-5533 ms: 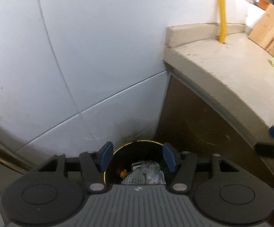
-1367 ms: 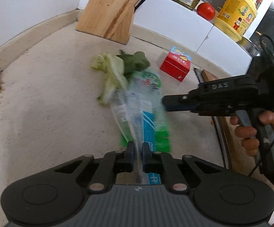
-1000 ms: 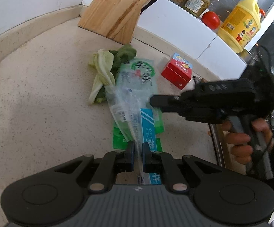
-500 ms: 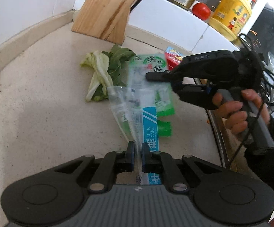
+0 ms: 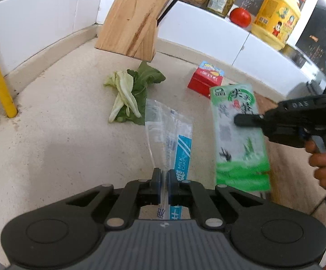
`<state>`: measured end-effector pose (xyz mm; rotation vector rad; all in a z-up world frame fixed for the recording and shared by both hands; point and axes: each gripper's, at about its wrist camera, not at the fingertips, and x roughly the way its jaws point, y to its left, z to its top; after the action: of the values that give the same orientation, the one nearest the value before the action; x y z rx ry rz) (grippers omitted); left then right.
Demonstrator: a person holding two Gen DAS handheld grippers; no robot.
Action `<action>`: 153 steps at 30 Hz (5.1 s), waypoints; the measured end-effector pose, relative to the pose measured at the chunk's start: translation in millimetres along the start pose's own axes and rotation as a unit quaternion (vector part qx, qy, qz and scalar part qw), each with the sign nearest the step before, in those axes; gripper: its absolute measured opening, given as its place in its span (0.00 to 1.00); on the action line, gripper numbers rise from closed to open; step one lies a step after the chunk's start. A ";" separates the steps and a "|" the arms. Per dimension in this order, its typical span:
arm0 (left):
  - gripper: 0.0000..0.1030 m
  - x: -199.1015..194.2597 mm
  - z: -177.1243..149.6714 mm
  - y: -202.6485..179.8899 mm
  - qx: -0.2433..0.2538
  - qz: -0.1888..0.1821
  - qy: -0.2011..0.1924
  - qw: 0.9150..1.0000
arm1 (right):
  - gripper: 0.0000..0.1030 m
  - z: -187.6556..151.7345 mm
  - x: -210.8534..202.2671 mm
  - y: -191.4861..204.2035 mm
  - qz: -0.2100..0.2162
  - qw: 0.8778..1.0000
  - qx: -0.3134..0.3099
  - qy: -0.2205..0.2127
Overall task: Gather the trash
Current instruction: 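Grasp the green-printed snack packet with the right tool while the left tool holds its bag, then carry the plastic bag and snack packet with both tools over the black bin, then open both tools to drop the bag and snack packet into the bin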
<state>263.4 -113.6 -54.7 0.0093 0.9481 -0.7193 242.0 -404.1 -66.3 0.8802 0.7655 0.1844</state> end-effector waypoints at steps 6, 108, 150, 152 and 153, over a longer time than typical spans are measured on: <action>0.35 18.0 -6.7 -13.3 0.043 0.042 0.019 0.998 | 0.02 -13.8 0.3 -15.4 -0.008 0.999 -0.005 0.032; 0.02 -155.0 -223.9 126.4 -0.333 0.332 0.008 0.882 | 0.03 -303.7 192.5 200.3 0.004 0.872 -0.370 0.319; 0.16 -157.3 -208.0 159.8 -0.365 0.309 -0.029 0.878 | 0.27 -294.2 185.5 220.2 -0.037 0.869 -0.404 0.284; 0.16 -158.3 -206.2 157.6 -0.358 0.311 -0.034 0.880 | 0.35 -285.7 172.9 228.2 -0.036 0.869 -0.416 0.265; 0.16 -158.6 -205.5 156.5 -0.354 0.313 -0.036 0.881 | 0.37 -281.7 166.1 232.0 -0.036 0.869 -0.423 0.254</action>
<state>141.5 159.0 -106.7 -0.3414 1.0137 0.2493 209.2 -5.2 -90.7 -0.0553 1.0745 0.6487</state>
